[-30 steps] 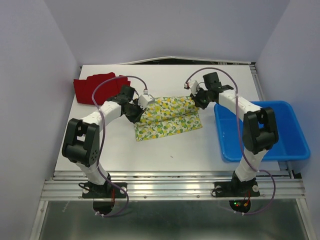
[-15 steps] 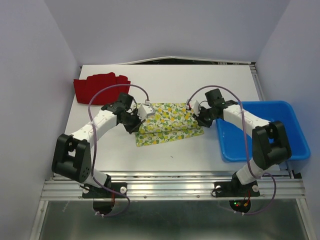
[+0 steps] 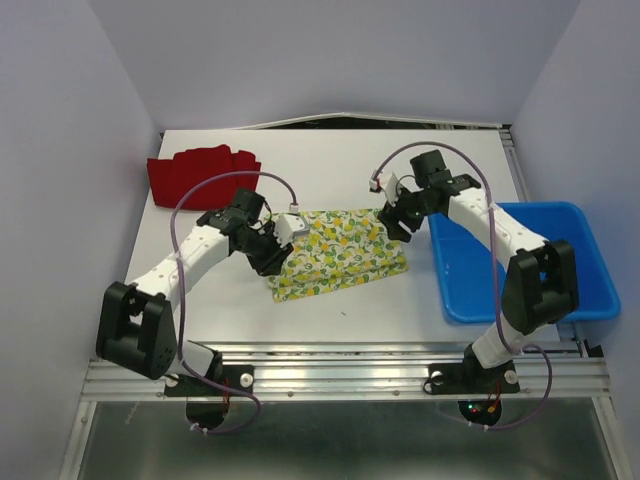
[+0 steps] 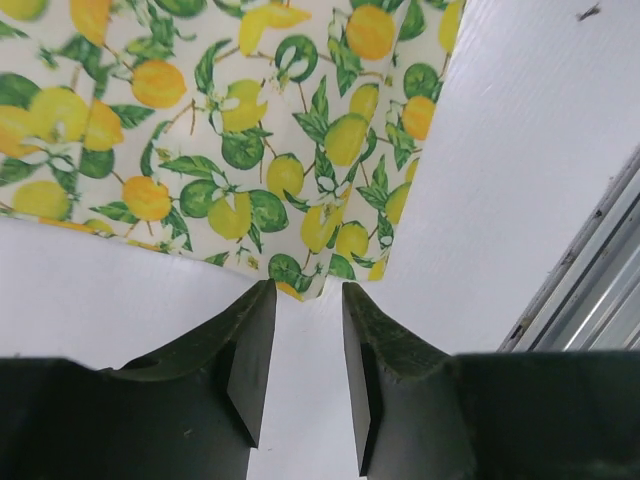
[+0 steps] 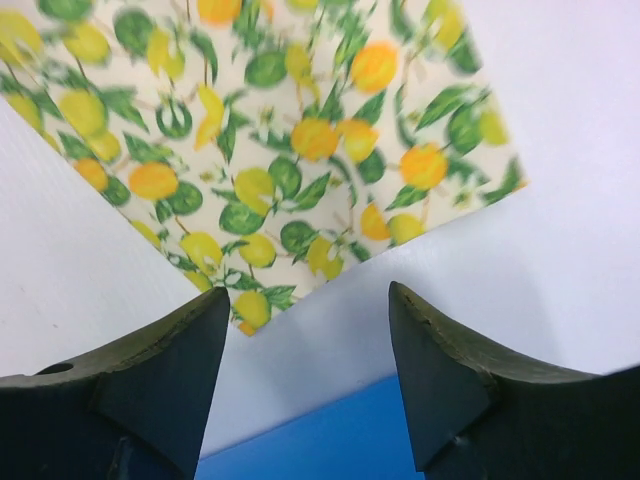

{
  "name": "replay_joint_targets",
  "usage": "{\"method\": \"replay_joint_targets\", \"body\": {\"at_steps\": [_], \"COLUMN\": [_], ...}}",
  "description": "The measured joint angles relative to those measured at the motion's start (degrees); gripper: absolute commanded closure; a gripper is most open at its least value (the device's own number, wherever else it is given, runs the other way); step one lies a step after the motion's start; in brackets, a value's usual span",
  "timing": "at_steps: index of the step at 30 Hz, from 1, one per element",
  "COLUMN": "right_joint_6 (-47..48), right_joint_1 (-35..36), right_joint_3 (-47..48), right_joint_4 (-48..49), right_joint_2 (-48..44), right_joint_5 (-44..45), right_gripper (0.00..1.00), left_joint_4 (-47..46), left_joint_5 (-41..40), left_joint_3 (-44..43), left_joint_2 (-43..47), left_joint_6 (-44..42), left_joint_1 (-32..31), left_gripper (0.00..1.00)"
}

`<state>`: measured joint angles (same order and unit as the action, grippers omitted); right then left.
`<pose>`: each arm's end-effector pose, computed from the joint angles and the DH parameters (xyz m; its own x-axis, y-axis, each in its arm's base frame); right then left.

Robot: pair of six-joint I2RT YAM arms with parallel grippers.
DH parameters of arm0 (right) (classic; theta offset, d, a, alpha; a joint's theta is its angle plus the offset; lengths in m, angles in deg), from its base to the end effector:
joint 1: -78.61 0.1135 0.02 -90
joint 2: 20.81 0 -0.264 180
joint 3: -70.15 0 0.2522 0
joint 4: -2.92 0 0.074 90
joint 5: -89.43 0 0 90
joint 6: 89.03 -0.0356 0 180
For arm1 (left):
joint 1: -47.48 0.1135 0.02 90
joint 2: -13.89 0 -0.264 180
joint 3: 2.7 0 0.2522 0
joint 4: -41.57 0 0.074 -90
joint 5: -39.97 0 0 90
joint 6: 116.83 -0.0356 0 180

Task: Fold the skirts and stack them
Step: Fold the skirt

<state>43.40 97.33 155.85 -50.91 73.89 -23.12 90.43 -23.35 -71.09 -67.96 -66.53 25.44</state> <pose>0.3172 0.1219 0.2421 -0.3100 -0.7630 -0.5672 -0.9097 0.4115 -0.0563 0.2508 -0.1188 0.2224 -0.2939 0.7347 -0.6114 0.9311 0.3648 -0.0092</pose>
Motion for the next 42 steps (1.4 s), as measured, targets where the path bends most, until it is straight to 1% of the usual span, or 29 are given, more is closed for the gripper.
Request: {"method": "replay_joint_targets", "body": {"at_steps": [2, 4, 5, 6, 7, 13, 15, 16, 17, 20, 22, 23, 25, 27, 29, 37, 40, 41, 42], "right_joint_6": [-1.40, -2.93, -3.63, -4.37, -5.09, -8.52, -9.75, -10.03, -10.47, -11.04, -11.04, -10.99, -10.97, -11.10, -11.39, -12.31, -12.70, -12.74, -12.92], "right_joint_1": [0.00, 0.00, 0.00, 0.00, 0.00, 0.02, 0.00, 0.02, 0.00, 0.02, 0.11, 0.11, 0.11, 0.11, 0.11, 0.46, 0.90, 0.90, 1.16], "right_joint_3": [3.69, 6.69, 7.39, 7.67, 7.91, 8.24, 8.22, 8.22, 8.22, 8.13, 7.89, 7.54, 6.64, 6.08, 6.05, 6.12, 6.12, 6.14, 6.45], "right_joint_4": [-1.11, -1.27, -1.22, -1.18, -1.40, -2.99, -3.74, -4.09, -4.50, -5.29, -5.35, -5.42, -5.70, -6.08, -6.23, -6.21, -6.03, -5.92, -5.97], "right_joint_2": [-1.05, -1.31, -1.31, -1.11, -0.72, 6.73, 9.29, 10.05, 10.60, 10.91, 10.91, 10.91, 10.91, 10.91, 10.95, 13.18, 14.12, 14.38, 15.02], "right_joint_5": [-1.79, -3.61, -4.22, -4.74, -4.98, -4.52, -3.32, -3.02, -2.67, -2.19, -1.77, -1.42, -0.50, 0.28, 0.74, 1.70, 2.43, 2.58, 2.99], "right_gripper": [0.32, 0.36, 0.40, 0.41, 0.43, 0.45, 0.47, 0.48, 0.50, 0.53, 0.53, 0.53, 0.53, 0.53, 0.53, 0.56, 0.56, 0.56, 0.56], "left_joint_4": [1.29, 1.75, 1.70, 1.38, 0.81, -2.58, -3.23, -3.43, -3.78, -4.15, -4.37, -4.48, -4.66, -4.94, -5.11, -7.06, -7.21, -7.19, -7.34], "left_joint_5": [1.66, 3.23, 3.72, 4.11, 4.15, 1.31, 0.66, 0.33, 0.24, 0.04, -0.22, -0.44, -1.05, -1.38, -1.75, -3.19, -3.06, -2.69, -1.90], "left_joint_3": [-1.70, -3.23, -3.65, -3.98, -4.02, -3.98, -3.85, -3.74, -3.50, -2.32, -1.01, -0.28, 1.20, 2.51, 3.23, 3.61, 3.63, 3.63, 3.61], "left_joint_2": [3.08, 4.33, 4.35, 4.09, 3.43, -4.85, -6.73, -7.54, -7.87, -8.22, -8.22, -8.22, -8.22, -8.33, -8.59, -9.01, -7.56, -5.95, -3.96], "left_joint_6": [-0.37, -0.37, -0.35, -0.24, 0.31, 2.99, 3.21, 3.23, 3.32, 2.73, 2.40, 2.27, 2.12, 2.23, 2.29, 2.69, 3.15, 3.93, 4.68], "left_joint_1": [0.00, 0.00, 0.00, 0.00, 0.00, -0.13, -0.15, -0.39, -0.70, -2.56, -4.22, -5.14, -7.10, -8.81, -10.56, -16.33, -17.94, -18.05, -17.42], "left_gripper": [0.57, 0.57, 0.60, 0.61, 0.64, 0.68, 0.72, 0.77, 0.80, 0.86, 0.88, 0.91, 0.92, 0.97, 1.00, 1.00, 0.91, 0.91, 0.87]}}
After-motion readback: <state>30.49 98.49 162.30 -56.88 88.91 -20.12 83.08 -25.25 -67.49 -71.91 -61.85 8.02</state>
